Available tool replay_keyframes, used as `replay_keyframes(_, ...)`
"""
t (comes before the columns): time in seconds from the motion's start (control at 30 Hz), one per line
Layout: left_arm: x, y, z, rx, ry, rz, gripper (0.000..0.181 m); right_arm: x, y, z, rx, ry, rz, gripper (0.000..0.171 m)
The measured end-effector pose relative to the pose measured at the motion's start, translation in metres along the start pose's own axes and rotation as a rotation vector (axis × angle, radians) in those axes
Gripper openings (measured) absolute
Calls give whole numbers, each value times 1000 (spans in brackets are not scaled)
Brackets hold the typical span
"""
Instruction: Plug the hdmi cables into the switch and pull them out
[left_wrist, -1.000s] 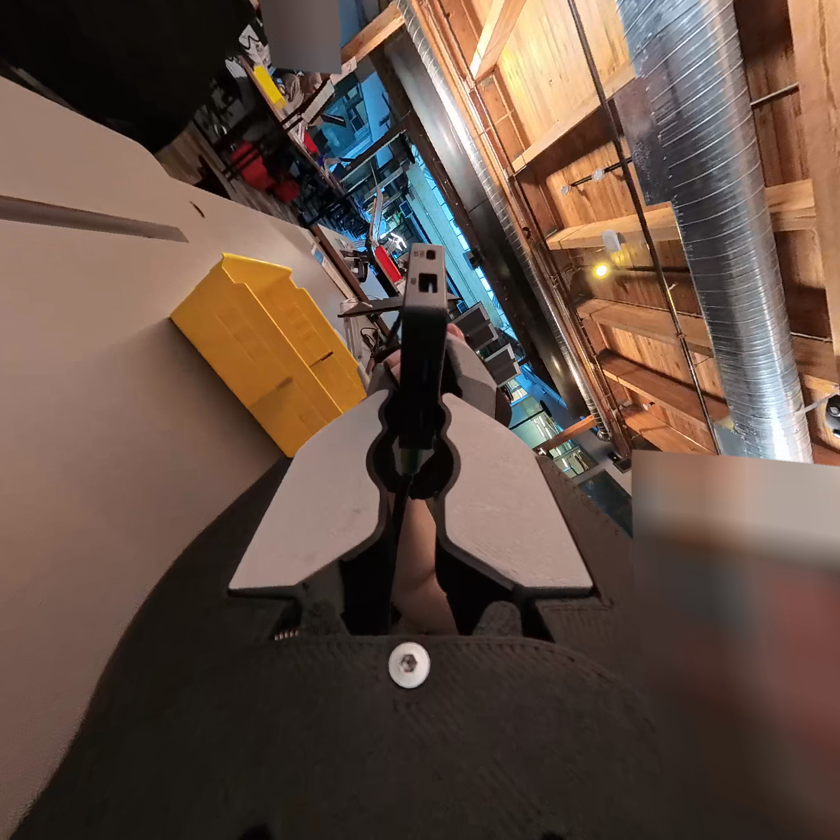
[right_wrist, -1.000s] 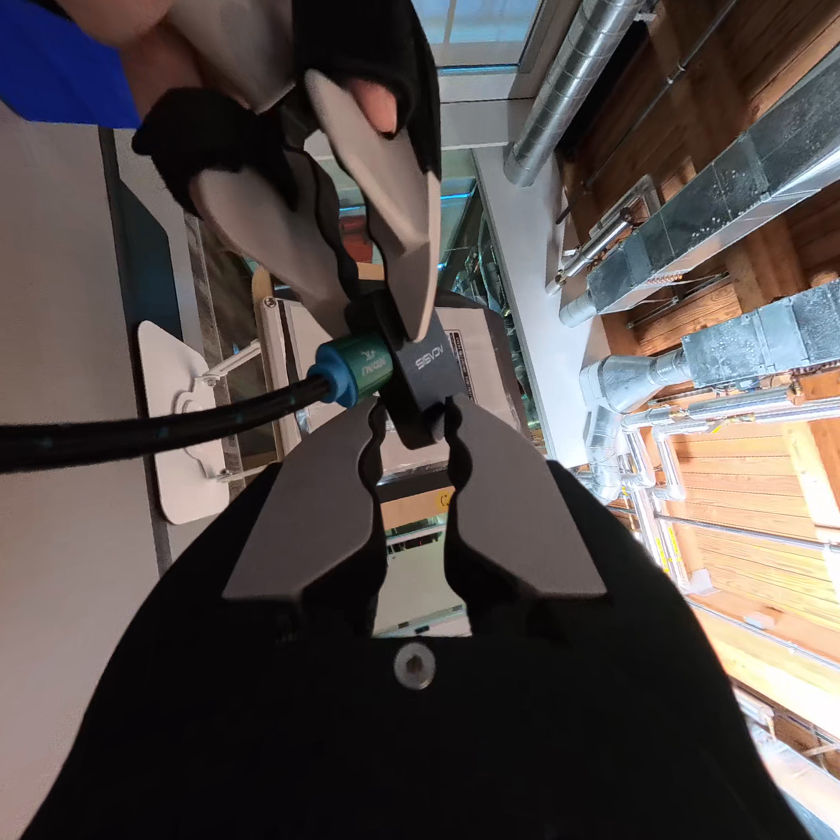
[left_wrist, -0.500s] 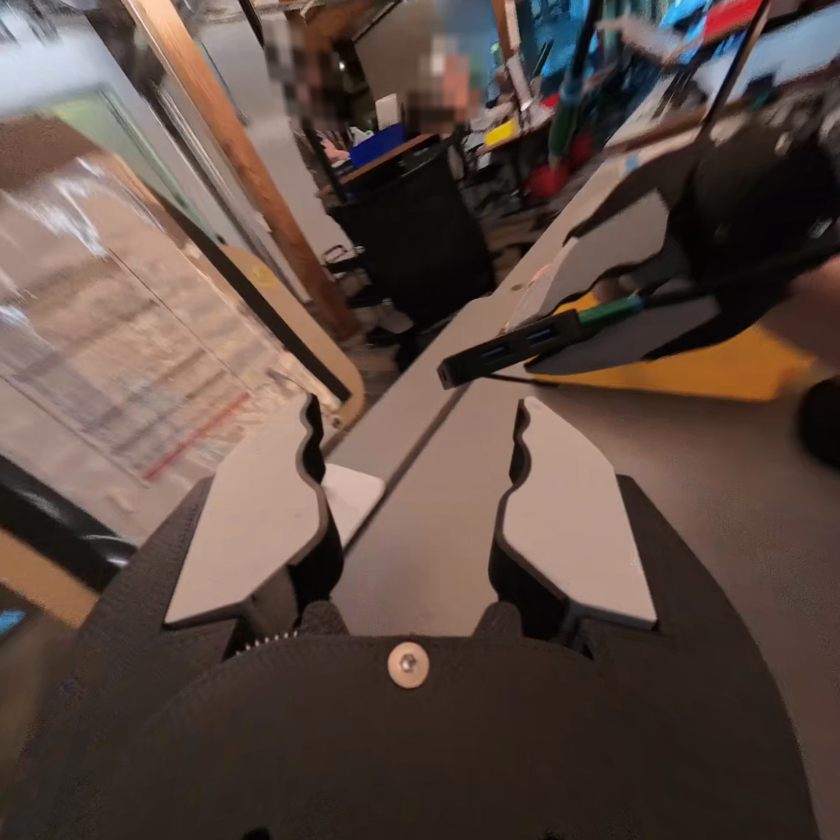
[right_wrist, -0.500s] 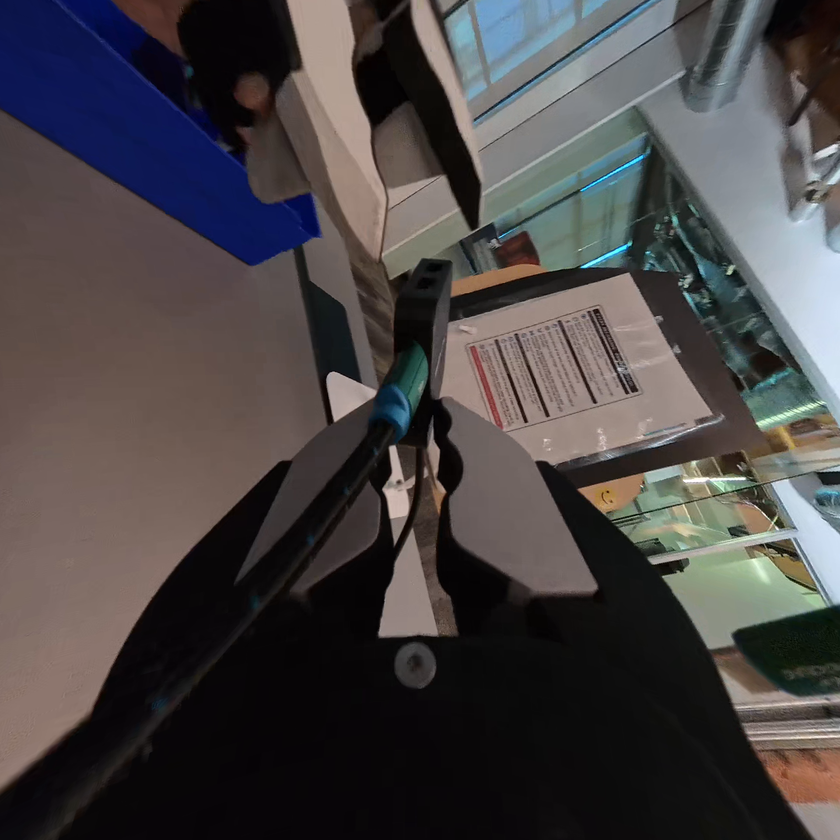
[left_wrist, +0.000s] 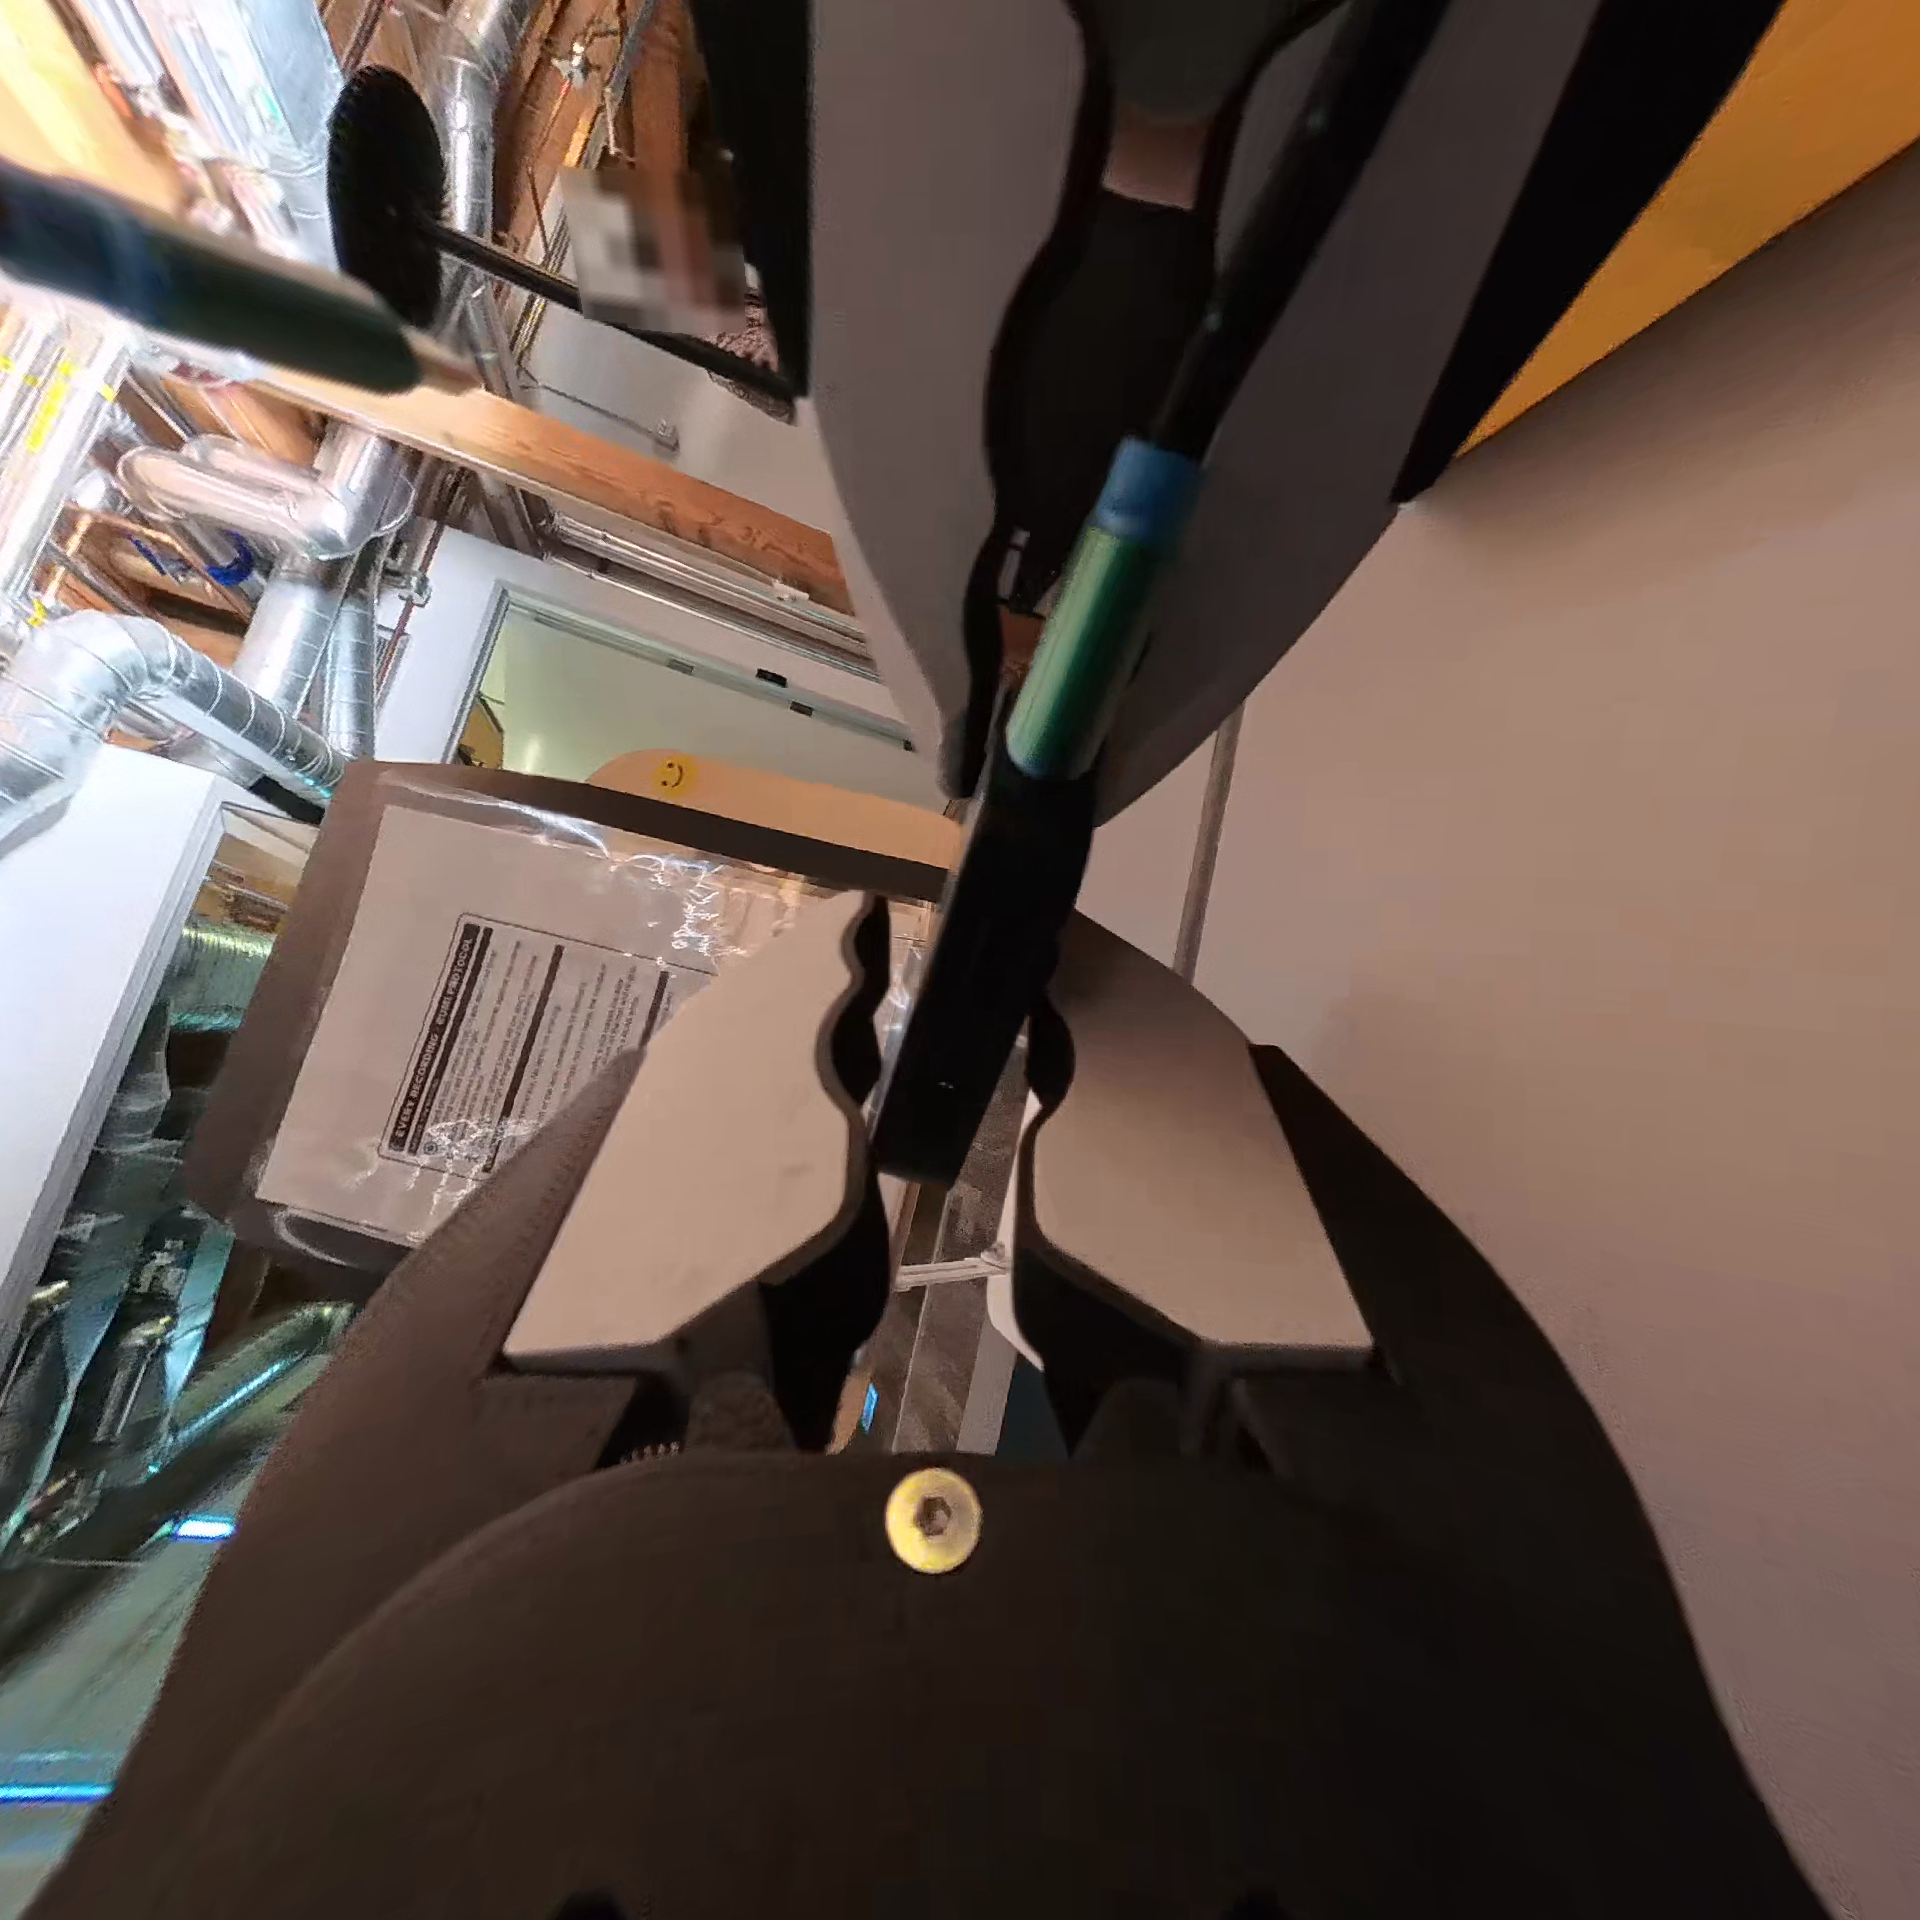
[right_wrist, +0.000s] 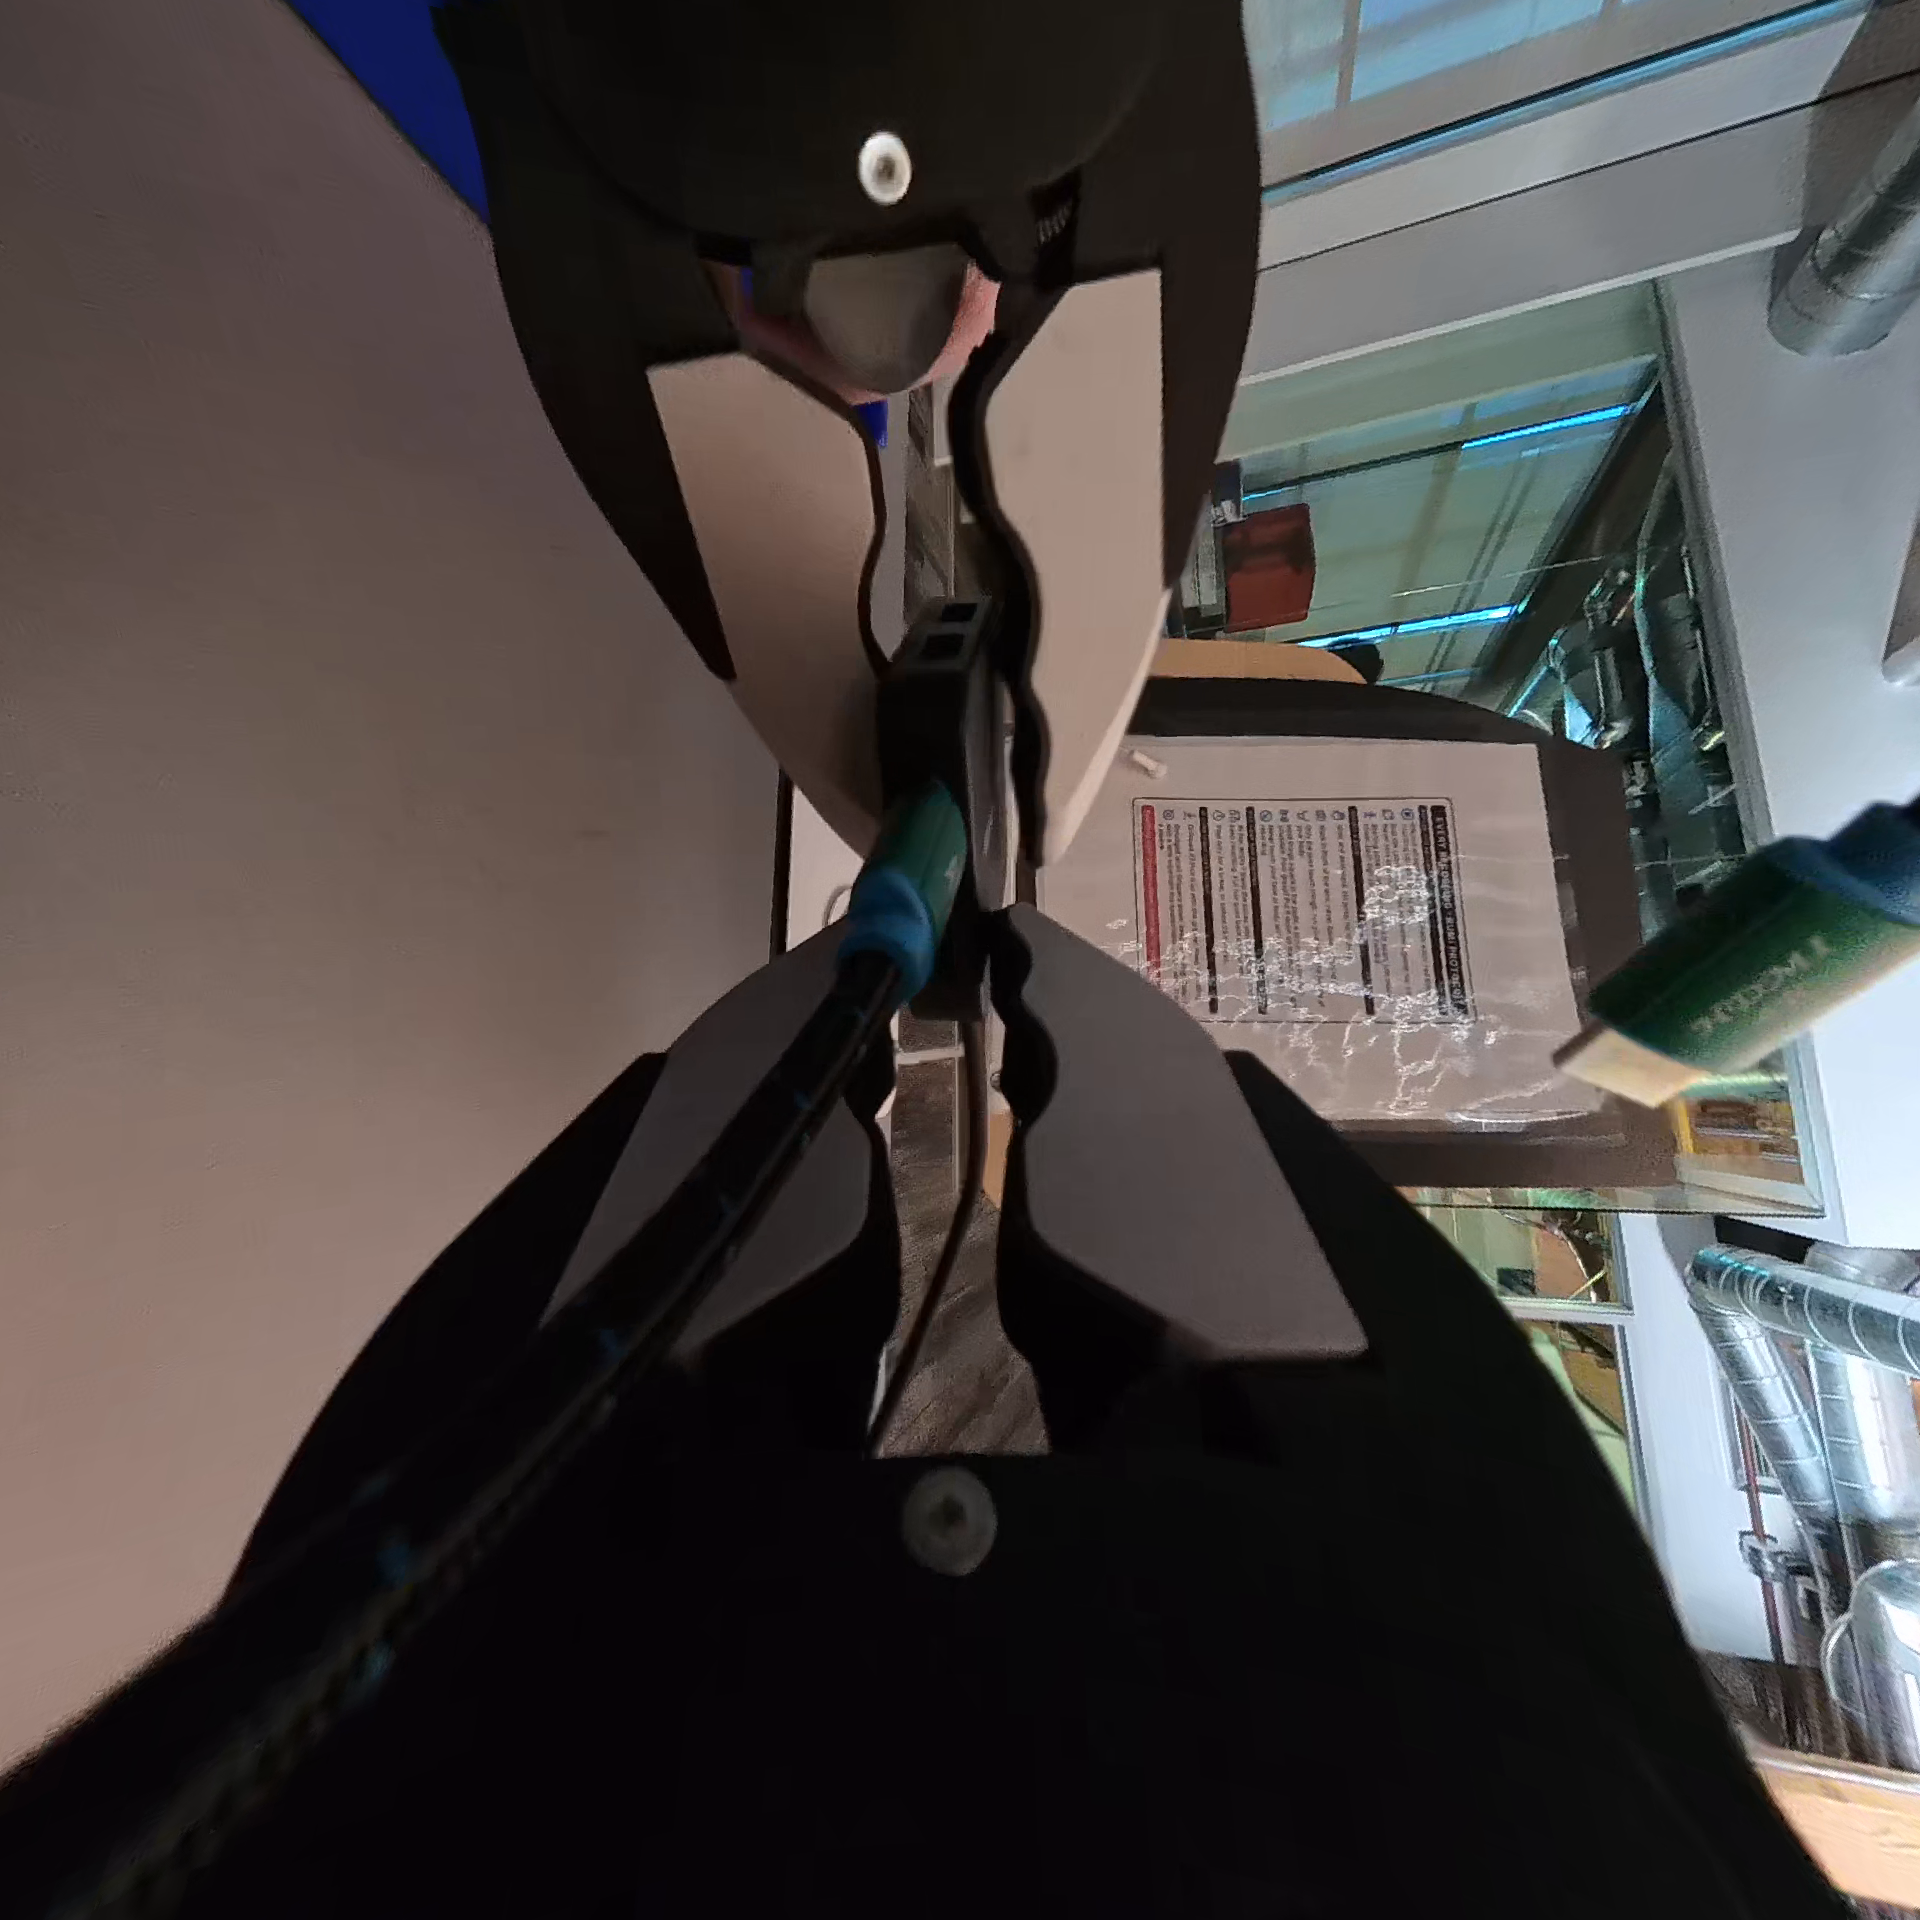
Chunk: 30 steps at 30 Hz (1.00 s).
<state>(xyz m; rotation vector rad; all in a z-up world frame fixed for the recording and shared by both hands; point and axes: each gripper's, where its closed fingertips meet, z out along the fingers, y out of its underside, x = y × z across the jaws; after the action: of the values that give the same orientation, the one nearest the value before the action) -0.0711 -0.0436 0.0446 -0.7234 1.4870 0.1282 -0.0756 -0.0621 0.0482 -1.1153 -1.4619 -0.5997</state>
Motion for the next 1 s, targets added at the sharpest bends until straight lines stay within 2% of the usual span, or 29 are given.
replay_keyframes(0.17, 6, 3, 2, -17, -24, 149, 14, -3, 2, 3, 3, 5, -20, 18)
replay_keyframes(0.27, -1, 11, 4, -66, -70, 185, 13, 8, 5, 5, 24, 73, 57, 23)
replay_keyframes(0.37, -22, 25, -1, -123, -150, 156, 13, 29, 9, 1, 100, 153, 258, 34)
replay_keyframes(0.53, -55, 39, -13, -163, -283, 80, 13, 30, -12, 8, 330, 48, 672, 40)
replay_keyframes(0.63, -61, 45, -15, -188, -323, 98, 13, 34, -34, 13, 418, 38, 824, 39)
replay_keyframes(0.77, -57, 47, -12, -197, -313, 121, 13, 41, -37, 16, 441, 44, 998, 26)
replay_keyframes(0.83, -55, 46, -11, -198, -306, 119, 13, 42, -33, 16, 424, 40, 1019, 21)
replay_keyframes(1.0, -51, 49, -7, -216, -294, 116, 13, 38, -29, 19, 376, 20, 1021, 21)
